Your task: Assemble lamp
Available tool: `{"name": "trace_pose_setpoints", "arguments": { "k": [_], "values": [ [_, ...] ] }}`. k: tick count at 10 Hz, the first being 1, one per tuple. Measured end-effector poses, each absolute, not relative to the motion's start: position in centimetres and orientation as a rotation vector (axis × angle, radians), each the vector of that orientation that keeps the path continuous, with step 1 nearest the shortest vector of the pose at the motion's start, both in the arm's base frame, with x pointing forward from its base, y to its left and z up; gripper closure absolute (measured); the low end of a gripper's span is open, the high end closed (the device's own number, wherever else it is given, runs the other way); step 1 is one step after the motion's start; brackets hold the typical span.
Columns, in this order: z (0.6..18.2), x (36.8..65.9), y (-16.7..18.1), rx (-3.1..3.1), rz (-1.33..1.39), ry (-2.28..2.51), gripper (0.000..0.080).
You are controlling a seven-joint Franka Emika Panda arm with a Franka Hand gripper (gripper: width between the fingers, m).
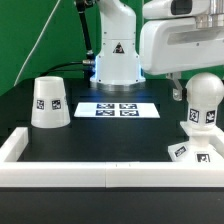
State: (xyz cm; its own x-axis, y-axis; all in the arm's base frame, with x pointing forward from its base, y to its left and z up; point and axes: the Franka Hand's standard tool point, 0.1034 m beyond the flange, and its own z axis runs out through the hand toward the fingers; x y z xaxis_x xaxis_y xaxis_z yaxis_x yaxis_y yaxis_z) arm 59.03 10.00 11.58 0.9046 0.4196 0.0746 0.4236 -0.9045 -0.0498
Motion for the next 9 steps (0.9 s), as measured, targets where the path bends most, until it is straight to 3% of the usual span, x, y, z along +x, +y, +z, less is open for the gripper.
{"name": "trace_pose_setpoints", "arguments": {
  "k": [9],
  "values": [
    [11.27, 59.13, 10.24, -2.525, -0.083, -1.875, 0.0100]
  ]
}}
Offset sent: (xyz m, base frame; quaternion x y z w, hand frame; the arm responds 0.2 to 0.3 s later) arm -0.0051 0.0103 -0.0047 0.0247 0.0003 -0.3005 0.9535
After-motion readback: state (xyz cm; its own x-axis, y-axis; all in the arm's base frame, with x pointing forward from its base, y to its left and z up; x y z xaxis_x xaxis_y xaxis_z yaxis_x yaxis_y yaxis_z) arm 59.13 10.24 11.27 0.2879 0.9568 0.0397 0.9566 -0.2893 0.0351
